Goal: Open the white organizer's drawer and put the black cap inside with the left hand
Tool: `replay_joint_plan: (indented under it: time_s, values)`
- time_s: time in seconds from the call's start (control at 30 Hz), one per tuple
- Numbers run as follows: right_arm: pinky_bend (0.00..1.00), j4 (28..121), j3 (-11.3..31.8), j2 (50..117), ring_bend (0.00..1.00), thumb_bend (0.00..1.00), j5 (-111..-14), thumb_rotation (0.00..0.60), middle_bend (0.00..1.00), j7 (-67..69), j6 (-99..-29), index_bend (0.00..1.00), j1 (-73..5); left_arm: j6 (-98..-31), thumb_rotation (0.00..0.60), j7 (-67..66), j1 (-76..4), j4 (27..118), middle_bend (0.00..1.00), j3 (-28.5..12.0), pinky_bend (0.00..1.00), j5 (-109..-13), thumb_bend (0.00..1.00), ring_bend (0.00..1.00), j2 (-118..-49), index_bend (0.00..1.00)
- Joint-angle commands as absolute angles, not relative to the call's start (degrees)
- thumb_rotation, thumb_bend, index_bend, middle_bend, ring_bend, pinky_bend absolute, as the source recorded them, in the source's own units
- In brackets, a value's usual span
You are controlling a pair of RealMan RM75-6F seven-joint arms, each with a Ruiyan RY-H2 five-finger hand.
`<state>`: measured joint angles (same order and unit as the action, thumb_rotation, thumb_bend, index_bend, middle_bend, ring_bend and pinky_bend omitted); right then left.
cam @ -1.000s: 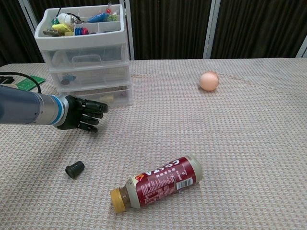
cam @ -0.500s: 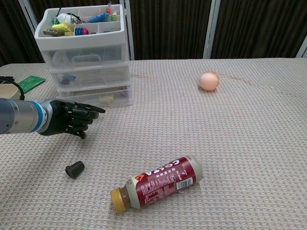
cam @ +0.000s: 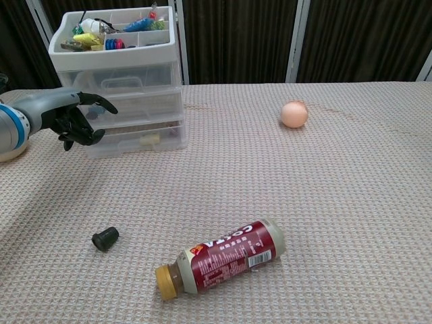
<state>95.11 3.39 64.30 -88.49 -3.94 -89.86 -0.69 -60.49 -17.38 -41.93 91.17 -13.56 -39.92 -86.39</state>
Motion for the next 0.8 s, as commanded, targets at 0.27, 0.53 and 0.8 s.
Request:
replay_joint_plan:
  time_s: [0.27,0.53,0.8]
  values:
    - [0.00,95.12,3.39,64.25,0.00,0.07,-88.44,0.600,0.00,-3.84,-89.89,0.09,-0.64,-62.05,0.600,-30.48,-46.30,89.64,0.98,-13.18,0.66,-29.08,0.56,0.88,-87.74,0.22]
    - [0.00,95.24,3.38,64.25,0.00,0.07,-88.41,0.600,0.00,-3.82,-89.79,0.09,-0.66,-61.75,0.600,-31.71,-46.78,87.59,0.98,-13.27,0.66,-27.00,0.56,0.88,-89.32,0.22]
    - [0.00,95.35,3.35,64.22,0.00,0.07,-88.38,0.600,0.00,-3.77,-89.74,0.09,-0.65,-61.16,0.600,-32.40,-46.96,86.24,0.98,-13.21,0.66,-25.75,0.56,0.88,-90.14,0.22]
